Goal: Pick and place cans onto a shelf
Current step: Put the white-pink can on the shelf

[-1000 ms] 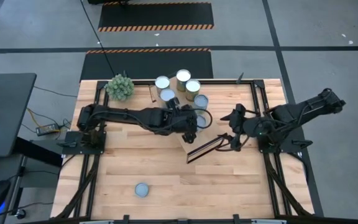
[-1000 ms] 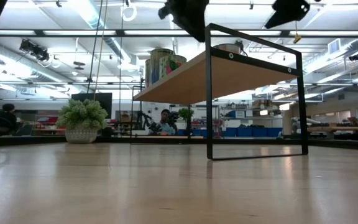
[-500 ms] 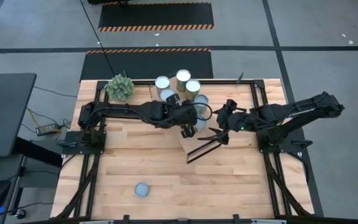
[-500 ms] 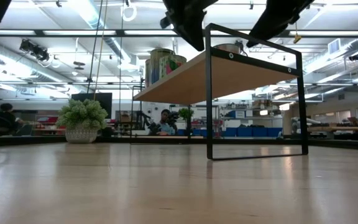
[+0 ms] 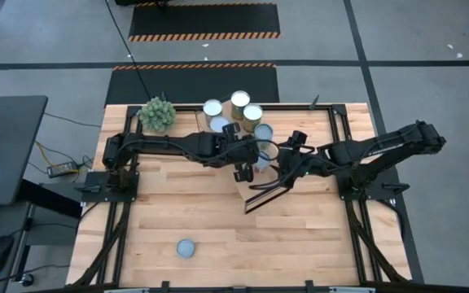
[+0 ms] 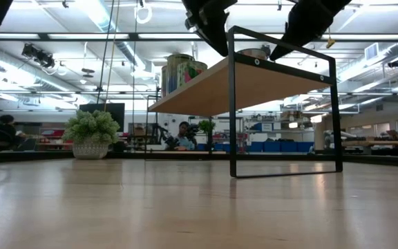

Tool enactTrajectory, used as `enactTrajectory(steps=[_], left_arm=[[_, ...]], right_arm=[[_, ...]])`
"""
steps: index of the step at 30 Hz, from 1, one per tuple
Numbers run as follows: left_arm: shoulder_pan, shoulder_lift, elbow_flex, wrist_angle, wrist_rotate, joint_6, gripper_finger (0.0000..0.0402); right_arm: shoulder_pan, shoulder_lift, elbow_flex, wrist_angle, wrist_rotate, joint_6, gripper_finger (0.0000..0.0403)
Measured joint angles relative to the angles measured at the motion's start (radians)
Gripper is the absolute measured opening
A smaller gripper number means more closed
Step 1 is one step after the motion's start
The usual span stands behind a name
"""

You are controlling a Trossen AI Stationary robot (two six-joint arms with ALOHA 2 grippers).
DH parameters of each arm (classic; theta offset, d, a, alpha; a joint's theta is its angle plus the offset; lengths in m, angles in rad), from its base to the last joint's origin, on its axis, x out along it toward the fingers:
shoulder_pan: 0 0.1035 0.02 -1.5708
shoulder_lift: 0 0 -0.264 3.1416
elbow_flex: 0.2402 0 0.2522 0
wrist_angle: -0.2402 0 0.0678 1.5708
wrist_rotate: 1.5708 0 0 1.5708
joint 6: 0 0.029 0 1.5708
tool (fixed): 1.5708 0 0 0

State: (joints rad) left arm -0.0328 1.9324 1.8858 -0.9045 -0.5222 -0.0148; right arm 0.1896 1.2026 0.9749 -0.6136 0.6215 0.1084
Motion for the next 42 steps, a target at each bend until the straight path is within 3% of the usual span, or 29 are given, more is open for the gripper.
enactTrajectory(steps=[9, 31, 42], left_arm=[[0.015, 0.030, 0.000, 0.024, 0.074, 0.011, 0.0036], [-0.035, 0.033, -0.001, 0.011, 0.081, 0.026, 0.0036], [-0.046, 0.021, 0.001, -0.008, 0.078, 0.021, 0.0036]], right_arm=[[-0.006, 0.003, 0.000, 0.023, -0.001, -0.030, 0.0346], [-0.029, 0.000, 0.000, -0.002, 0.096, -0.056, 0.0346], [0.012, -0.128, 0.000, -0.080, 0.053, -0.022, 0.0346]])
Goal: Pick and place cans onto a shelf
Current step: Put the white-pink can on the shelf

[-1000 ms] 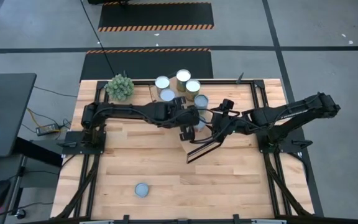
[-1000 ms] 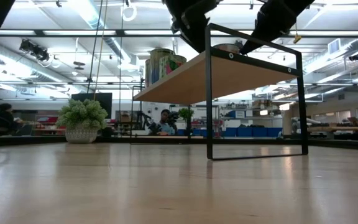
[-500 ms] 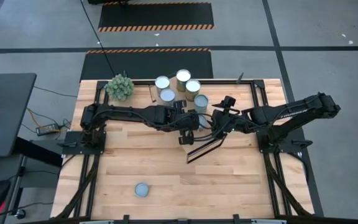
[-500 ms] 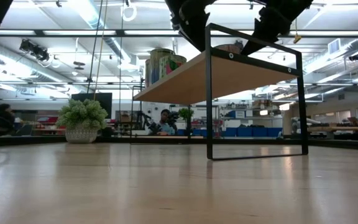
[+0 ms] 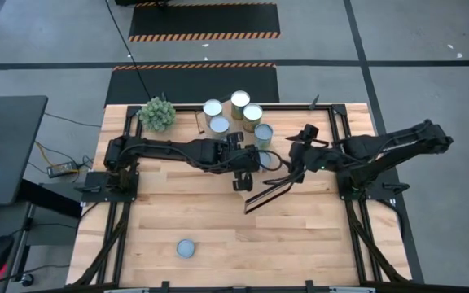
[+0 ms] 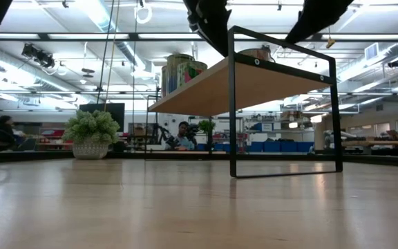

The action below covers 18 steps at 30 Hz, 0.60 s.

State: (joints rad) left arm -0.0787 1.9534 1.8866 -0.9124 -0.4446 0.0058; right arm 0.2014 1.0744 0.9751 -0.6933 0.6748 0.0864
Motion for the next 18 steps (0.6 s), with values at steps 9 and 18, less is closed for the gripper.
enactTrajectory(steps=[9, 18], left_arm=[[-0.005, 0.008, 0.000, 0.011, 0.120, 0.008, 0.0036], [0.002, 0.038, 0.000, 0.145, 0.080, 0.066, 0.0036]], right_arm=[[0.050, -0.046, 0.000, -0.002, -0.031, 0.000, 0.0346], [0.051, -0.046, 0.000, -0.018, -0.029, 0.002, 0.0346]])
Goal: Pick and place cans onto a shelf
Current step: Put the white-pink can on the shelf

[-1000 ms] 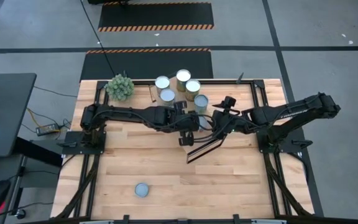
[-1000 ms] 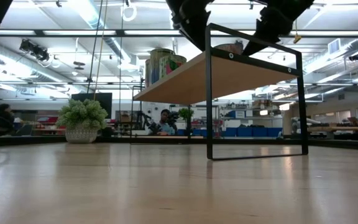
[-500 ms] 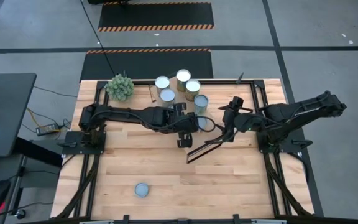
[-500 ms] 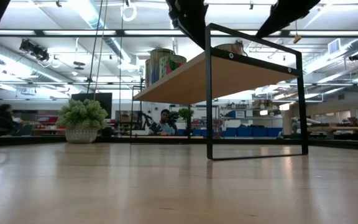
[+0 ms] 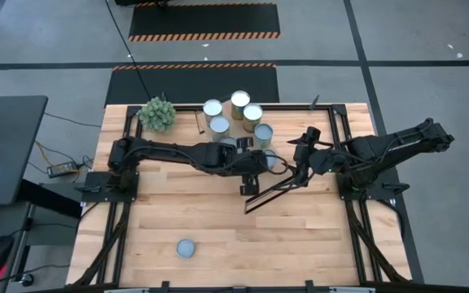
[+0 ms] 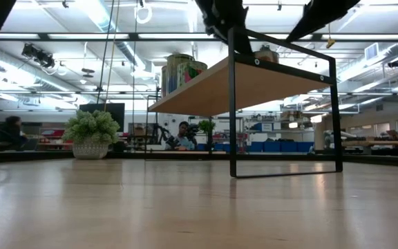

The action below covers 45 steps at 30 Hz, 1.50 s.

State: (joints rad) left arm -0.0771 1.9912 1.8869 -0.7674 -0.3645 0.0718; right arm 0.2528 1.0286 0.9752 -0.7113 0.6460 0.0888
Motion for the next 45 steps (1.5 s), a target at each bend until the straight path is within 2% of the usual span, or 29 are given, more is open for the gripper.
enactTrajectory(steps=[12, 18, 25, 29, 45], left_arm=[[0.019, 0.026, -0.001, 0.107, -0.034, -0.015, 0.0036], [0.018, 0.019, -0.001, 0.105, -0.035, -0.017, 0.0036], [0.016, 0.016, -0.001, 0.106, -0.041, -0.042, 0.0036], [0.016, 0.015, -0.001, 0.103, -0.040, -0.061, 0.0036], [0.014, -0.025, -0.001, 0.077, -0.065, -0.069, 0.0036]], right_arm=[[-0.072, 0.000, -0.007, -0.075, -0.021, 0.049, 0.0346], [-0.092, 0.003, -0.030, -0.075, -0.090, 0.050, 0.0346], [-0.093, 0.033, -0.072, -0.022, -0.076, 0.047, 0.0346], [-0.094, 0.054, -0.075, -0.007, -0.038, 0.046, 0.0346], [-0.149, 0.067, -0.075, 0.039, -0.013, -0.007, 0.0346]])
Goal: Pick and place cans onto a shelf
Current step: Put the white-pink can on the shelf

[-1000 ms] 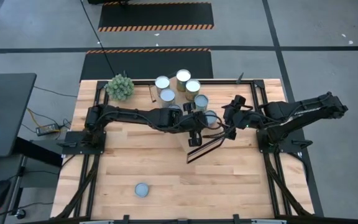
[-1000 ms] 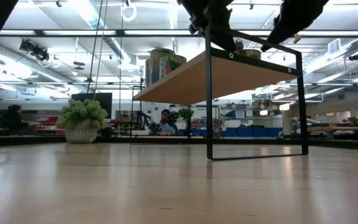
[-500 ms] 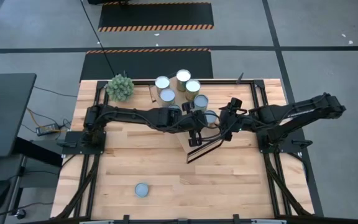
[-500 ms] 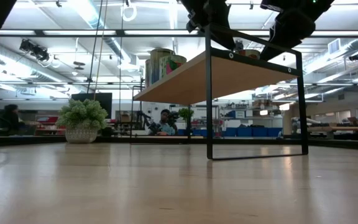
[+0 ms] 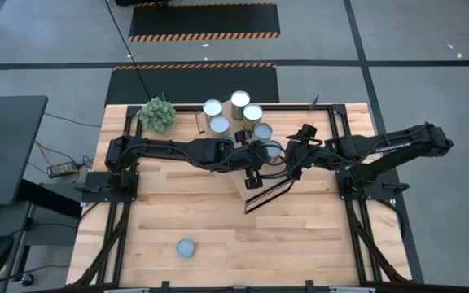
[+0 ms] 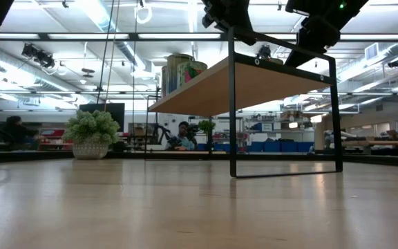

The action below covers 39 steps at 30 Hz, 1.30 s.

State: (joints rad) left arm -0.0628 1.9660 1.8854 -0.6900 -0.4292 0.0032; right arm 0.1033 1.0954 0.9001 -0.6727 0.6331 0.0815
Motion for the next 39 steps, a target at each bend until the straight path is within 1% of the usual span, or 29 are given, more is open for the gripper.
enactTrajectory(steps=[8, 14, 19, 23, 26, 31, 39], left_arm=[[0.002, -0.029, 0.000, -0.068, -0.048, 0.000, 0.0036], [0.004, -0.033, 0.001, -0.106, -0.049, 0.002, 0.0036], [0.003, -0.035, 0.001, -0.151, -0.049, 0.003, 0.0036], [0.003, -0.037, 0.000, -0.165, -0.049, 0.003, 0.0036], [0.003, -0.043, 0.000, -0.166, -0.052, 0.011, 0.0036], [0.006, -0.051, 0.000, -0.163, -0.100, 0.017, 0.0036], [0.005, -0.084, 0.000, -0.173, -0.120, 0.017, 0.0036]], right_arm=[[-0.009, 0.000, 0.000, 0.016, -0.004, -0.020, 0.0346], [-0.008, 0.000, 0.000, 0.022, -0.005, -0.028, 0.0346], [0.022, -0.005, 0.000, 0.027, -0.028, -0.004, 0.0346], [0.040, -0.005, 0.000, 0.033, 0.004, -0.006, 0.0346], [0.041, 0.003, 0.001, 0.057, 0.027, -0.036, 0.0346], [0.031, 0.024, 0.001, 0.106, 0.012, -0.097, 0.0346], [0.014, 0.048, 0.001, 0.134, 0.009, -0.129, 0.0346]])
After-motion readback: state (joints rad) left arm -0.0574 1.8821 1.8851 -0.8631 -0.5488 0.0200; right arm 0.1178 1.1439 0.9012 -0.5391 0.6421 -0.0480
